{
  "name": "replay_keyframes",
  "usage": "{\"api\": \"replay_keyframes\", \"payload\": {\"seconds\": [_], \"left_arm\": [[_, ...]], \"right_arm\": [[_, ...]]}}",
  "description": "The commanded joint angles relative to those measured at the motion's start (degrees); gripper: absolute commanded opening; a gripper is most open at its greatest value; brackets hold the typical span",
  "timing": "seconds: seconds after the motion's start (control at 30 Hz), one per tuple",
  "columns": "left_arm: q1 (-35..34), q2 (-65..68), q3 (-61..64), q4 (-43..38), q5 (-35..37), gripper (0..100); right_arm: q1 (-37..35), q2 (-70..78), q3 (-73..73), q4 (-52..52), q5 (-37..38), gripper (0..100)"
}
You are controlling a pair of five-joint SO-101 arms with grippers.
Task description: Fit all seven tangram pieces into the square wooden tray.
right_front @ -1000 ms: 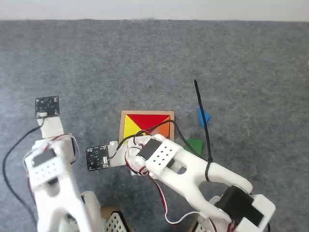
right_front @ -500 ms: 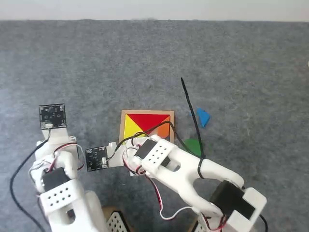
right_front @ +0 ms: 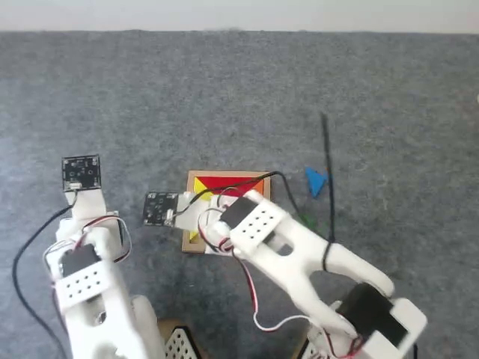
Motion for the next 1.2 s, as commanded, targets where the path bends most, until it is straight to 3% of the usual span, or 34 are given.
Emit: {"api": "replay_keyframes", "payload": {"seconds": [0.0,0.23,0.37,0.6,1.17], "left_arm": [[0.0,2.46,-3.91,-1.58,0.7,2],[0.0,2.46,-3.91,-1.58,0.7,2],[0.0,2.55,-3.82,-1.58,0.7,2],[0.0,2.55,-3.74,-1.67,0.62,2],[0.0,2.55,-3.65,-1.67,0.62,2]], "right_arm": [[4.09,-6.2,-3.08,2.77,-1.05,0.7],[9.1,-3.74,-5.8,2.33,-3.25,0.9],[11.12,2.95,-12.31,5.32,-9.05,0.9],[10.86,6.37,-13.54,4.09,-14.15,0.8],[7.34,6.46,-4.92,-2.51,-16.35,2.9]]}}
